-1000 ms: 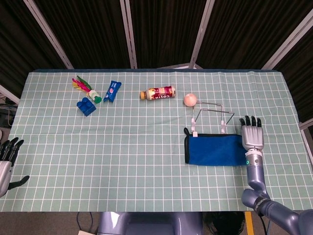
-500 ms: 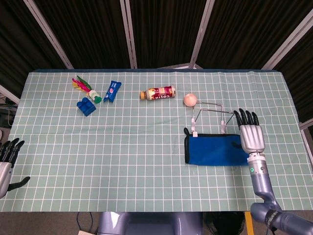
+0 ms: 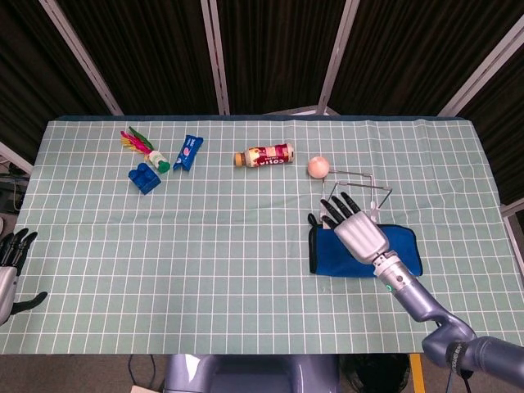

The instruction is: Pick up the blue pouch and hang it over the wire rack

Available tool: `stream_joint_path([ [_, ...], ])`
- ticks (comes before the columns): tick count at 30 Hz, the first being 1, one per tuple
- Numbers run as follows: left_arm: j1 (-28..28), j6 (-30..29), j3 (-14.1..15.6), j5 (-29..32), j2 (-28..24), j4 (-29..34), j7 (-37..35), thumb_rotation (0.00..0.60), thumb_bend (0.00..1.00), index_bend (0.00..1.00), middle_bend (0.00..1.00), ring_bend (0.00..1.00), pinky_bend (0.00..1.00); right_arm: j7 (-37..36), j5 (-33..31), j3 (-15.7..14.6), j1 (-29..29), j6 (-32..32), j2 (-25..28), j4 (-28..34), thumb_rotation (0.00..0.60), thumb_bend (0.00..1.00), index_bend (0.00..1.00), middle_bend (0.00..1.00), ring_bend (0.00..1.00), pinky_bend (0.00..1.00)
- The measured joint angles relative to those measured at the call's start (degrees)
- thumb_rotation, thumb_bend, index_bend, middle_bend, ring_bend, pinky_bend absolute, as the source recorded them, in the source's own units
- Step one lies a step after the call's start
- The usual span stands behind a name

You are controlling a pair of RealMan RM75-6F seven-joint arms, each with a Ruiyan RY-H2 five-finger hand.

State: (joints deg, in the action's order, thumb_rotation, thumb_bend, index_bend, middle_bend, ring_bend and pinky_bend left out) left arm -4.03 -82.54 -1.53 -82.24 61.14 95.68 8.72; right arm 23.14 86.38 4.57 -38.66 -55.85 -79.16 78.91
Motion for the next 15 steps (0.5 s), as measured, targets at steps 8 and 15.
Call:
stream_joint_path([
  [8, -0.40, 1.01, -0.36, 1.36, 0.35, -0.68, 0.17, 0.600, 0.00, 0.00, 0.00, 0.00, 0.00, 2.28, 3.26, -1.86, -4.42, 5.58, -3.49, -5.11, 0.600, 0.07, 0.25, 0.00, 0.00, 0.00],
  [15, -0.72, 1.70, -0.34, 1.79, 0.64, -0.86, 0.59, 0.600, 0.00, 0.00, 0.00, 0.00, 0.00, 2.79, 5.39, -3.37, -5.41, 5.87, -5.12, -7.19, 0.600, 0.07, 0.26, 0.00, 0.00, 0.00],
])
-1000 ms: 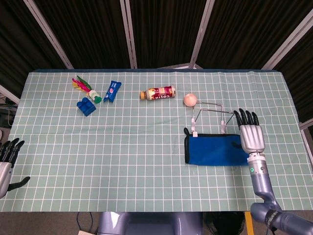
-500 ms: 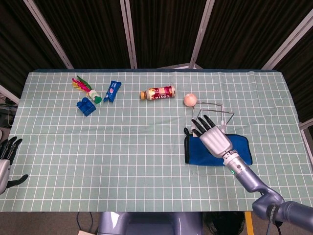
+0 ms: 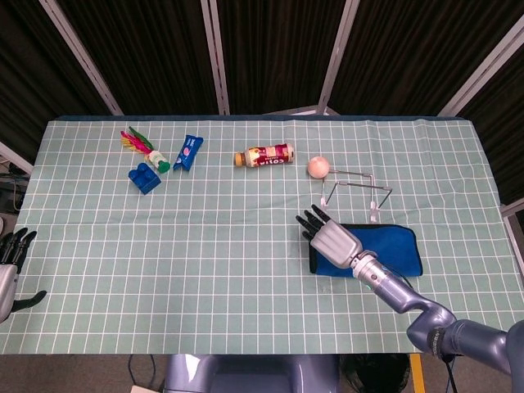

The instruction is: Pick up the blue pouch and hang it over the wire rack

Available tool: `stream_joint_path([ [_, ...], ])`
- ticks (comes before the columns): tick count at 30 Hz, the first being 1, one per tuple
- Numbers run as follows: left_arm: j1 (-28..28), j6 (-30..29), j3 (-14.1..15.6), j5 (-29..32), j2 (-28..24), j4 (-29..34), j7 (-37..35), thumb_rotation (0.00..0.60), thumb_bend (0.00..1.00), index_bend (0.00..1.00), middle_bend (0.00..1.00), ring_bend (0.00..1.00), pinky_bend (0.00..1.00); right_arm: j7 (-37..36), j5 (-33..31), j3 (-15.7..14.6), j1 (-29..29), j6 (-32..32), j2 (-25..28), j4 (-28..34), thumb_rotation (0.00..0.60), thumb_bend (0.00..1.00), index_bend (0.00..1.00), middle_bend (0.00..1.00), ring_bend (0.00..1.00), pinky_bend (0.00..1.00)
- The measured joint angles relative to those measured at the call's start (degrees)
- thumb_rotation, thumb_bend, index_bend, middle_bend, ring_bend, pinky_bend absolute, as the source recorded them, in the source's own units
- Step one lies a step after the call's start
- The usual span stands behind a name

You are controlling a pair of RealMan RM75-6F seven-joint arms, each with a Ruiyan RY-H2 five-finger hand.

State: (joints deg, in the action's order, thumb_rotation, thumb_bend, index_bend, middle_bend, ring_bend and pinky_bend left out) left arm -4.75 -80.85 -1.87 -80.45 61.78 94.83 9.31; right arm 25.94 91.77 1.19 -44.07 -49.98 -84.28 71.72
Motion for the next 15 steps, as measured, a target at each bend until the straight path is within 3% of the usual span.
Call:
stream_joint_path([
  [15, -0.35, 0.43, 0.10, 0.29, 0.39, -0.07, 0.74, 0.600, 0.00, 0.00, 0.00, 0.00, 0.00, -0.98, 1.91, -1.71, -1.44, 0.42, -3.23, -4.22, 0.600, 0.07, 0.27, 0.01, 0.00, 0.00],
])
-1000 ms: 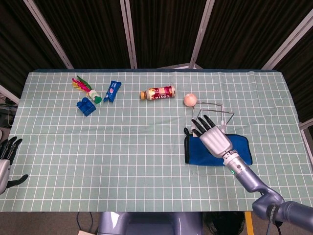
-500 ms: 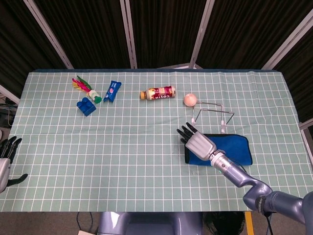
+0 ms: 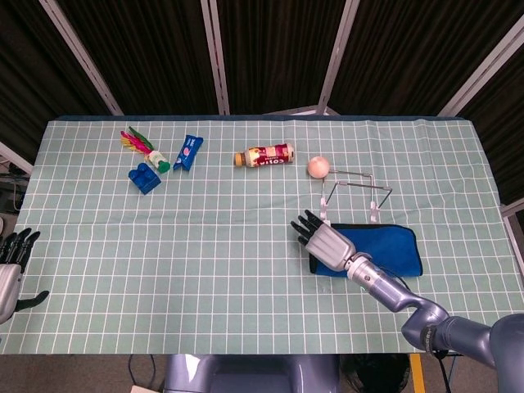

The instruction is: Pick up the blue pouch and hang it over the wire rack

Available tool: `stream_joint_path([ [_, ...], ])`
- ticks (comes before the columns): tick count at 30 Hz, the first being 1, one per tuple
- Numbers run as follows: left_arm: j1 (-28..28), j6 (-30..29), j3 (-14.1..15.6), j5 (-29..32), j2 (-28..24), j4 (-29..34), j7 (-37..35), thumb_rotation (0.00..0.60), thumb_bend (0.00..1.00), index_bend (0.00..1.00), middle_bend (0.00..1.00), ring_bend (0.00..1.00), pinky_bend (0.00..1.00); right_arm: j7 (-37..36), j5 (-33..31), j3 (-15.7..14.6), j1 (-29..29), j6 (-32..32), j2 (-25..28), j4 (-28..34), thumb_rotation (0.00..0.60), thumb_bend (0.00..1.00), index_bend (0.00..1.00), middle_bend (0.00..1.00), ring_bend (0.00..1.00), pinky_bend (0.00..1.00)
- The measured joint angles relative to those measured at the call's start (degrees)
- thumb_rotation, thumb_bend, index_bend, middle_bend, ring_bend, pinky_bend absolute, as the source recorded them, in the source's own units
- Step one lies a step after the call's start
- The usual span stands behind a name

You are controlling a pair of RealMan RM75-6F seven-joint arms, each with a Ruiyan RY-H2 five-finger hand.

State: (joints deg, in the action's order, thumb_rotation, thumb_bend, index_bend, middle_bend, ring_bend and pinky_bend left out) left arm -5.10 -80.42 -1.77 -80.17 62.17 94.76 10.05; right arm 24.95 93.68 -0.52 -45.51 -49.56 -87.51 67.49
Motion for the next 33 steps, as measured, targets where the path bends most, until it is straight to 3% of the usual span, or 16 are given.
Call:
stream_joint_path([
  [18, -0.30, 0.40, 0.02, 0.52, 0.40, -0.17, 0.73, 0.600, 0.00, 0.00, 0.00, 0.00, 0.00, -2.61, 0.10, 0.04, -0.34, -1.87, -4.63, -5.83, 0.600, 0.08, 0.27, 0.02, 0.00, 0.00],
  [33, -0.44, 0.52, 0.09, 0.61, 0.44, -0.20, 0.75, 0.600, 0.00, 0.00, 0.00, 0.00, 0.00, -3.58, 0.95, -1.55, -0.72, -1.42, -4.17, -7.21, 0.600, 0.12, 0.35, 0.02, 0.00, 0.00],
])
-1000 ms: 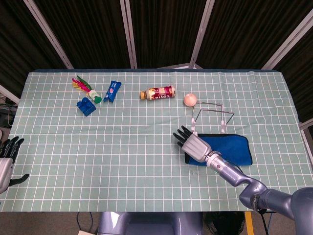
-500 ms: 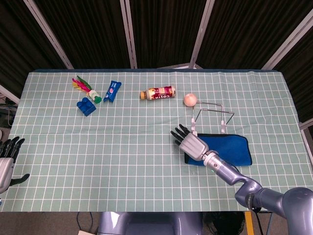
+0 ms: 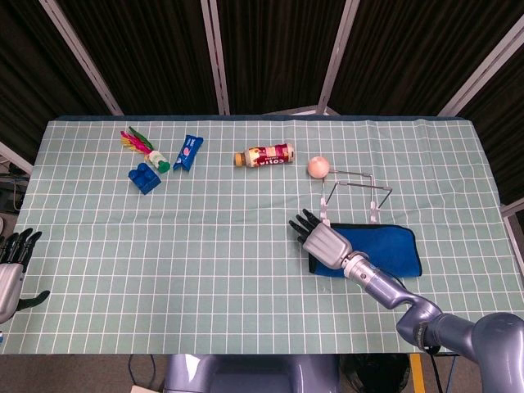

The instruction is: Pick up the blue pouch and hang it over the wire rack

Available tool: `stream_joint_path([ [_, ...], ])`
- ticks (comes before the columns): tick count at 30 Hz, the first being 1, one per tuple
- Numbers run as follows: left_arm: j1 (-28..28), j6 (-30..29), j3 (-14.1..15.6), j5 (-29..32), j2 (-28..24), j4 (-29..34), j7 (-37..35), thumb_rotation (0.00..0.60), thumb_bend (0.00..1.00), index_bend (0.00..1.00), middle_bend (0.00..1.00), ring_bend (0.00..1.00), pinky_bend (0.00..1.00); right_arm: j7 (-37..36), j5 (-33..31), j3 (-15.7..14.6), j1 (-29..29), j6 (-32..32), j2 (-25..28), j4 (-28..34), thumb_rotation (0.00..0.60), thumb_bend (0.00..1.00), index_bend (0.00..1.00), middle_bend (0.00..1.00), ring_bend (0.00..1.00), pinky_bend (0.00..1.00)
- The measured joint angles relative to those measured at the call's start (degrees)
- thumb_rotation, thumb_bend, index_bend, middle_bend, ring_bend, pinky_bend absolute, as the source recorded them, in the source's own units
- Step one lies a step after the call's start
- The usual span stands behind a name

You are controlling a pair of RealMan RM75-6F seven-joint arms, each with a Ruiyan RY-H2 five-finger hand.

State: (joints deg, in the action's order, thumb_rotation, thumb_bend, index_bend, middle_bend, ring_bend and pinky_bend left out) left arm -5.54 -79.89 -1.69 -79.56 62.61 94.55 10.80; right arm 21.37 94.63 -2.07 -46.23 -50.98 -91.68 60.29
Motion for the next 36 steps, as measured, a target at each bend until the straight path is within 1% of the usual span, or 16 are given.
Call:
stream_joint_path([
  [6, -0.02, -0.01, 0.03, 0.06, 0.06, 0.05, 0.12, 0.600, 0.00, 0.00, 0.00, 0.00, 0.00, -0.27, 0.23, -0.24, -0.12, -0.06, -0.02, -0.31, 0.600, 0.14, 0.39, 0.03, 0.00, 0.00],
  [14, -0.14, 0.19, 0.06, 0.08, 0.07, 0.01, 0.02, 0.600, 0.00, 0.00, 0.00, 0.00, 0.00, -0.54, 0.39, -0.48, -0.09, -0.39, 0.12, -0.61, 0.600, 0.15, 0.43, 0.03, 0.00, 0.00],
  [18, -0.14, 0.14, 0.08, 0.01, 0.03, 0.04, -0.08, 0.600, 0.00, 0.00, 0.00, 0.00, 0.00, -0.62, 0.54, -0.81, 0.06, -0.51, 0.29, -0.91, 0.600, 0.15, 0.43, 0.03, 0.00, 0.00],
  [21, -0.13, 0.09, 0.14, -0.10, 0.02, 0.04, -0.10, 0.600, 0.00, 0.00, 0.00, 0.00, 0.00, -0.55, 0.65, -0.98, 0.09, -0.49, 0.35, -0.96, 0.600, 0.18, 0.43, 0.03, 0.00, 0.00],
  [26, -0.14, 0.07, 0.16, -0.12, 0.01, 0.11, -0.07, 0.600, 0.00, 0.00, 0.00, 0.00, 0.00, -0.49, 0.75, -1.09, -0.01, -0.39, 0.40, -0.87, 0.600, 0.28, 0.45, 0.04, 0.00, 0.01],
  [29, -0.15, 0.03, 0.16, -0.15, 0.01, 0.14, -0.04, 0.600, 0.00, 0.00, 0.00, 0.00, 0.00, -0.51, 0.74, -1.10, -0.10, -0.25, 0.42, -0.80, 0.600, 0.31, 0.45, 0.04, 0.00, 0.01],
  [36, -0.18, 0.09, 0.17, -0.08, 0.07, 0.06, 0.01, 0.600, 0.00, 0.00, 0.00, 0.00, 0.00, -0.70, 0.80, -1.19, -0.12, -0.26, 0.18, -0.98, 0.600, 0.34, 0.51, 0.04, 0.00, 0.03],
])
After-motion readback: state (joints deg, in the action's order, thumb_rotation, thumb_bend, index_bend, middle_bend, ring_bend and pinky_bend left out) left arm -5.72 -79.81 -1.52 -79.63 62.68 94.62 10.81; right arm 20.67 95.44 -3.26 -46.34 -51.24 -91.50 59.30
